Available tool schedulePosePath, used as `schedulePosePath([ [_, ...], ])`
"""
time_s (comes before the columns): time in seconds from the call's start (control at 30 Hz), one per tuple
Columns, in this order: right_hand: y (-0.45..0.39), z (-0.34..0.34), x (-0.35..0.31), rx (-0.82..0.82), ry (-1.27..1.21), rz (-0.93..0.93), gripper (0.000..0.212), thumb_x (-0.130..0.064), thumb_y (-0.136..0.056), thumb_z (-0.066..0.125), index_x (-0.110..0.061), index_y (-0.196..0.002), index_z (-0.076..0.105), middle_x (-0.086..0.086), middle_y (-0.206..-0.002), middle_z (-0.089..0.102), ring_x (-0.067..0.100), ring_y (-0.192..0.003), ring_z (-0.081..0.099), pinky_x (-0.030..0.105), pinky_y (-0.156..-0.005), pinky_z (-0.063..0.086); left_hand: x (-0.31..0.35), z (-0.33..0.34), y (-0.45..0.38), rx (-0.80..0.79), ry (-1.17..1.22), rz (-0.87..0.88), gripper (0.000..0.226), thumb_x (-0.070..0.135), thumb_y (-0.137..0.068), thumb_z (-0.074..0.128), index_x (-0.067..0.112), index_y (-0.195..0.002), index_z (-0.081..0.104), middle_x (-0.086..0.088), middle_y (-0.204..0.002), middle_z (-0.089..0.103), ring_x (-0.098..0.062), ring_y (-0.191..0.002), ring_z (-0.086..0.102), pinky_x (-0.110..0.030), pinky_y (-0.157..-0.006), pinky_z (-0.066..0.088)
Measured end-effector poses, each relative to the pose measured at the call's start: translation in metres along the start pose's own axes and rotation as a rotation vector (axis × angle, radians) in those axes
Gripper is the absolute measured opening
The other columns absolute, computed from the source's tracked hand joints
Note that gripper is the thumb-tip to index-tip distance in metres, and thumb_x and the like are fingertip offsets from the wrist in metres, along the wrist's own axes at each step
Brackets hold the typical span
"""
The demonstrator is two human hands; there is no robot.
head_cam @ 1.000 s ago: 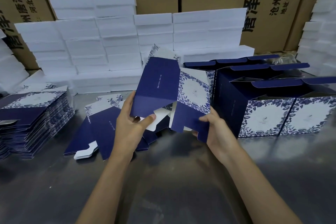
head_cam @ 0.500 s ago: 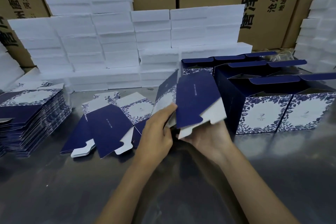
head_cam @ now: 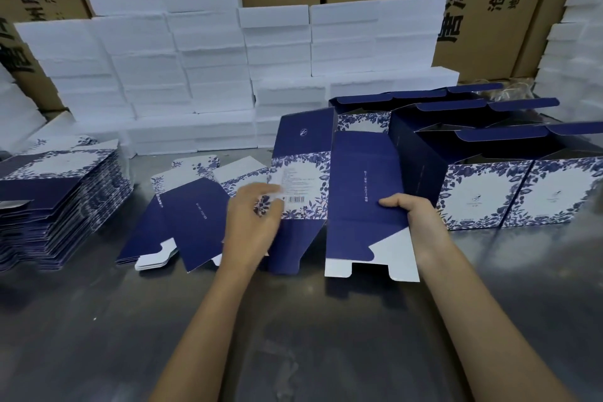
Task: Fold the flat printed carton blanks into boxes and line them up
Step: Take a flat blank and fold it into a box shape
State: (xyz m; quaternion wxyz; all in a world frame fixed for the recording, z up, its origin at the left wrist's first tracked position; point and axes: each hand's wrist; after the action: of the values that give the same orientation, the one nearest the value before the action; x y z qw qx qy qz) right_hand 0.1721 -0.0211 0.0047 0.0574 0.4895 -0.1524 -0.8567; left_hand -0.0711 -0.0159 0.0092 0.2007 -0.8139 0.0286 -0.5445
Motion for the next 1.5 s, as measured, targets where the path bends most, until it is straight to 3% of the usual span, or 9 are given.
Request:
schedulePosePath([
  [0.1,0.000,0.001,0.001,-0.037,0.000,0.017,0.033,-0.014,-0.070,0.068,-0.011,-0.102,0.075,0.013,-0.098,0.077,0.035,-0.075,0.074,0.044,-0.071,0.061,-0.005,-0.015,-0.009,-0.005,0.142,-0.184,0.036,0.033,-0.091,0.070,0.031,-0.125,0.060,0.012,-0.116,0.065,-0.002,-0.100,0.063,-0.016,-0.077,0.047],
  [0.23,-0.001,0.001,0.002,-0.145,-0.013,0.030,0.030,-0.014,-0.065,0.069,-0.013,-0.093,0.078,0.012,-0.102,0.076,0.034,-0.083,0.073,0.043,-0.080,0.059,-0.006,-0.026,-0.011,-0.281,0.433,-0.426,0.044,0.043,-0.078,0.080,0.028,-0.118,0.067,0.006,-0.105,0.077,-0.014,-0.091,0.075,-0.025,-0.065,0.058],
  [0.53,0.000,0.007,0.004,-0.277,0.169,-0.148,0.023,-0.008,-0.095,0.063,-0.010,-0.116,0.070,0.011,-0.118,0.075,0.024,-0.099,0.075,0.033,-0.074,0.062,-0.016,-0.034,-0.015,-0.263,0.414,-0.347,0.051,0.042,-0.074,0.083,0.030,-0.121,0.065,0.007,-0.108,0.076,-0.015,-0.097,0.074,-0.032,-0.075,0.058],
  [0.77,0.004,0.009,0.004,-0.314,0.264,-0.089,0.019,-0.025,-0.091,0.070,-0.016,-0.105,0.080,0.012,-0.117,0.075,0.029,-0.105,0.073,0.041,-0.086,0.061,-0.018,-0.037,-0.015,-0.160,0.424,-0.382,0.047,0.057,-0.083,0.073,0.033,-0.123,0.065,0.005,-0.111,0.076,-0.019,-0.097,0.075,-0.043,-0.084,0.059],
  [0.93,0.003,0.013,0.001,-0.209,0.202,-0.133,0.027,-0.034,-0.102,0.058,-0.017,-0.118,0.071,0.008,-0.114,0.076,0.025,-0.102,0.075,0.039,-0.076,0.061,-0.011,-0.033,-0.015,-0.178,0.400,-0.408,0.038,0.058,-0.087,0.067,0.030,-0.113,0.070,0.006,-0.099,0.078,-0.015,-0.088,0.076,-0.034,-0.074,0.058],
  [1.17,0.009,0.009,-0.002,-0.342,0.221,-0.046,0.032,-0.034,-0.097,0.063,-0.017,-0.123,0.072,0.010,-0.121,0.074,0.027,-0.109,0.072,0.038,-0.084,0.062,-0.009,-0.032,-0.014,0.088,0.334,-0.317,0.033,0.057,-0.097,0.052,0.030,-0.091,0.070,0.018,-0.085,0.076,-0.004,-0.081,0.074,-0.029,-0.070,0.053],
  [1.3,0.011,0.006,-0.006,-0.356,0.125,-0.038,0.024,-0.022,-0.096,0.061,-0.024,-0.114,0.077,0.009,-0.123,0.073,0.025,-0.105,0.074,0.038,-0.075,0.062,-0.008,-0.028,-0.016,0.125,0.351,-0.360,0.048,0.060,-0.091,0.061,0.031,-0.128,0.055,0.005,-0.119,0.068,-0.015,-0.100,0.069,-0.039,-0.089,0.056],
  [1.4,0.010,0.004,-0.011,-0.279,-0.018,-0.060,0.020,-0.022,-0.085,0.071,-0.020,-0.101,0.083,0.008,-0.119,0.074,0.022,-0.101,0.075,0.038,-0.077,0.063,-0.005,-0.023,-0.013,-0.057,0.279,-0.254,0.079,0.041,-0.090,0.071,0.040,-0.154,0.025,0.016,-0.142,0.047,-0.003,-0.120,0.054,-0.020,-0.090,0.046],
  [1.5,0.013,0.002,-0.015,-0.231,-0.130,-0.101,0.014,-0.021,-0.082,0.072,-0.016,-0.086,0.084,0.008,-0.106,0.078,0.022,-0.088,0.077,0.033,-0.063,0.061,0.006,-0.016,-0.004,-0.300,0.200,-0.123,0.083,0.026,-0.087,0.075,0.046,-0.153,0.028,0.029,-0.145,0.040,0.022,-0.120,0.043,-0.014,-0.101,0.035],
])
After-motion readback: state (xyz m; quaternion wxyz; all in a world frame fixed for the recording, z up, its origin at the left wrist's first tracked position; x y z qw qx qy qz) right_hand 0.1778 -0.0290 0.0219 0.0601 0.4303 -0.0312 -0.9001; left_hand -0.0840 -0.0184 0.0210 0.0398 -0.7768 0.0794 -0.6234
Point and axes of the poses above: each hand's wrist, its own y-axis away from the middle knuckle, its own z-axis out of the palm, x = y × z
